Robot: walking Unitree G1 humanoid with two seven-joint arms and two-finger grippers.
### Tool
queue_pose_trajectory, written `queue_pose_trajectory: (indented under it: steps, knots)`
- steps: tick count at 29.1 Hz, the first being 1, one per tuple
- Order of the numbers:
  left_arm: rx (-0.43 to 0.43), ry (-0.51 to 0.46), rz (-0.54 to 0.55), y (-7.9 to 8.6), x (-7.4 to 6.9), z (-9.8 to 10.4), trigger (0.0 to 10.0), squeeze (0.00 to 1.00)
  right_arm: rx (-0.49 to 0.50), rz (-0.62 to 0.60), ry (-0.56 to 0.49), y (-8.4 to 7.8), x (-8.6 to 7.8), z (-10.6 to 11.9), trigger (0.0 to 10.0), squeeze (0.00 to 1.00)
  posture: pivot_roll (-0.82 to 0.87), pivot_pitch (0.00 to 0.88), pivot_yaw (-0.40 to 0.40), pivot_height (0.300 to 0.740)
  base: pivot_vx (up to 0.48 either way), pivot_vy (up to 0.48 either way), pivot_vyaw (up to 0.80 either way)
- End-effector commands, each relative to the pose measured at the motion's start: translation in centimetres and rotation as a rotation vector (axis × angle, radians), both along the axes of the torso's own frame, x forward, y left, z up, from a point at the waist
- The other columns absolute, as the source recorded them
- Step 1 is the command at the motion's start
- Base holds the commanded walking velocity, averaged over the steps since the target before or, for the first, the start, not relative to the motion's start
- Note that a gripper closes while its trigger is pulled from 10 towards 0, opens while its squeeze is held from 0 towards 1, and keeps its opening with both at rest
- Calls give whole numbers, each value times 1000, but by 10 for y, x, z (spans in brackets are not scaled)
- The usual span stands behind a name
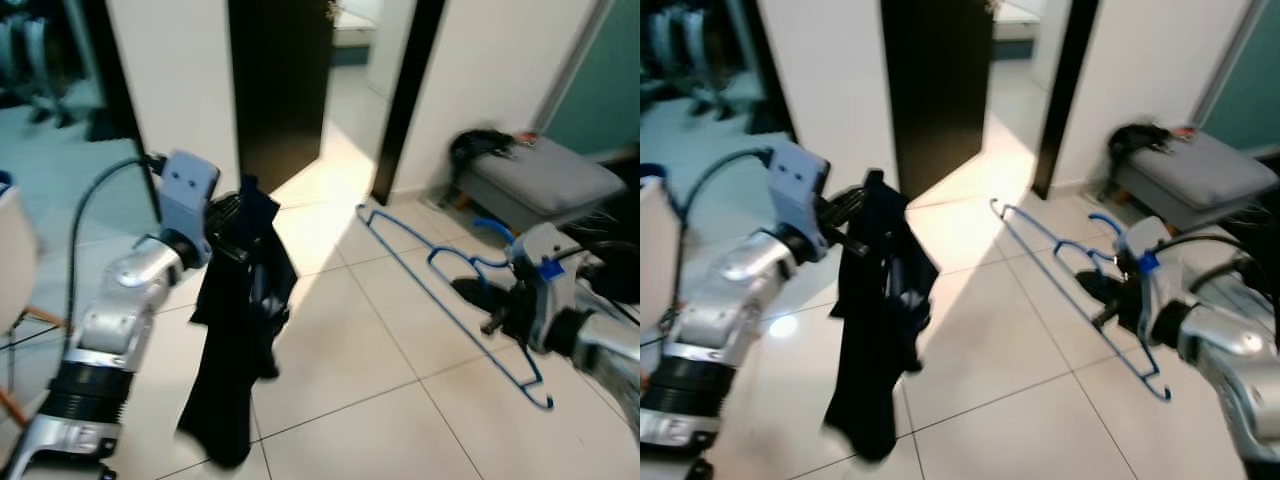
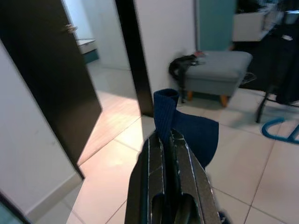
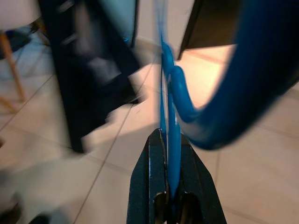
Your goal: Hang hanger
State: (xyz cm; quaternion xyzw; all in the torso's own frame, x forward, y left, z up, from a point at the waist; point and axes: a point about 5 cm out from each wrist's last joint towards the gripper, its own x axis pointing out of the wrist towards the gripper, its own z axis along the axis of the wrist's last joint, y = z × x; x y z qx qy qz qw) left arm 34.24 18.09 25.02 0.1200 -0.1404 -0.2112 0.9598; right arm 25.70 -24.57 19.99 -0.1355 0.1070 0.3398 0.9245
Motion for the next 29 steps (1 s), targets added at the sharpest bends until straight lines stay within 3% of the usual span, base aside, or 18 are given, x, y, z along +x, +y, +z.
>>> queue_pose_trajectory:
  steps: [1,4,6,12,15,26,29]
  knots:
    - [13,-35,-25,-2,0,7,10000,0,1,27,-9,1,-2,5,10000,0,-12,68,-13,740,0,0,-788]
    - [56,-65,-13,4,6,18,10000,0,-8,121,-14,2,-10,17,10000,0,-17,67,-5,740,0,0,-788]
    - [56,-65,-13,4,6,18,10000,0,-8,121,-14,2,-10,17,10000,0,-17,67,-5,740,0,0,-788]
    - [68,-118,-83,-15,10,32,10000,0,-12,340,19,23,-25,29,10000,0,-25,67,-2,740,0,0,0]
    - [63,-132,-118,-23,10,37,10000,0,-11,377,8,28,-25,34,10000,0,-25,69,-3,740,0,0,0]
    - [63,-187,-220,-38,3,51,10000,0,-36,336,-15,28,-15,40,10000,0,-20,69,-7,740,0,0,0]
    - [75,-206,-235,-37,-1,55,10000,0,-85,303,13,21,-16,39,10000,0,-19,71,-9,740,0,0,0]
